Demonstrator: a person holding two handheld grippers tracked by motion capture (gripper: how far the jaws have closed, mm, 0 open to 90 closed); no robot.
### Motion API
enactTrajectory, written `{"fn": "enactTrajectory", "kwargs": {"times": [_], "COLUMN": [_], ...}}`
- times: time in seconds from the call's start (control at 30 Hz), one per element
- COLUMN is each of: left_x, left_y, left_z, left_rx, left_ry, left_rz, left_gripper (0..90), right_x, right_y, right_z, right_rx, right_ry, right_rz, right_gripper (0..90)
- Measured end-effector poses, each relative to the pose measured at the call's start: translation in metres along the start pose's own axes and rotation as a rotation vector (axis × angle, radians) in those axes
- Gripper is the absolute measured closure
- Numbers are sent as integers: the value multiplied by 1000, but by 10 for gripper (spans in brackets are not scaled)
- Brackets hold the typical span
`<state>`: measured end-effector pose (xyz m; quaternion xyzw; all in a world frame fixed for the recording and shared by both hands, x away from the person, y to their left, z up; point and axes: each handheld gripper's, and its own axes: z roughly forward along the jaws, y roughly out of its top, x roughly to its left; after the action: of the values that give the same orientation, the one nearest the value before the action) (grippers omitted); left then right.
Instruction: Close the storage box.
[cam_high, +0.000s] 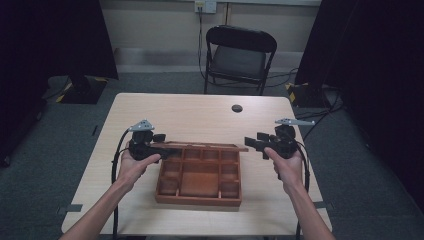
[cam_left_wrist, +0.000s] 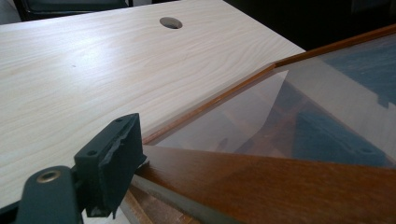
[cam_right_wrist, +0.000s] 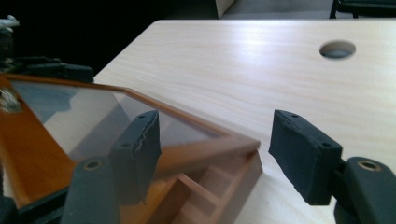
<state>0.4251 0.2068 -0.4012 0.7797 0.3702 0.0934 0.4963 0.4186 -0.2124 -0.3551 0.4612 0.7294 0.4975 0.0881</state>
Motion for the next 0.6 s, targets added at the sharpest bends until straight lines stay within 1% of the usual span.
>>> {"fn": "enactTrajectory", "kwargs": {"times": [0.03,0.07,0.1,0.13,0.17,0.27,0.3,0.33,0.37,0.4,0.43,0.47,0.5,0.53,0.57,0.6], "left_x": [0,-1,-1,-3,-3,-4,-4,-4,-5,-5,-6,-6,-6,-6,-7,-5], "left_y": [0,-1,-2,-4,-4,-5,-5,-5,-5,-6,-6,-7,-8,-9,-9,-10], "left_z": [0,-1,-2,-3,-3,-4,-4,-4,-5,-5,-5,-6,-6,-6,-7,-8], "left_rx": [0,-1,-1,-3,-3,-7,-4,-3,-4,-4,-7,-1,-7,-7,-3,0], "left_ry": [0,6,8,19,19,25,25,26,29,29,29,38,35,41,51,44], "left_rz": [0,3,14,23,23,14,17,19,20,23,21,31,35,42,45,30], "left_gripper": [160,161,161,163,161,155,155,154,155,154,154,155,155,156,156,156], "right_x": [0,6,6,13,13,24,29,34,39,45,51,57,63,69,78,82], "right_y": [0,10,10,18,18,26,27,28,28,29,29,30,30,30,31,32], "right_z": [0,-3,-3,-4,-4,-2,0,3,7,10,13,17,20,23,29,32], "right_rx": [0,-12,-12,-24,-24,-32,-32,-27,-15,4,22,37,51,63,78,83], "right_ry": [0,13,13,38,38,85,102,124,147,167,190,212,227,238,274,289], "right_rz": [0,-19,-19,-35,-35,-59,-67,-73,-79,-100,-123,-142,-164,-181,-195,-199], "right_gripper": [331,336,336,358,358,386,401,412,455,508,526,537,552,567,590,601]}}
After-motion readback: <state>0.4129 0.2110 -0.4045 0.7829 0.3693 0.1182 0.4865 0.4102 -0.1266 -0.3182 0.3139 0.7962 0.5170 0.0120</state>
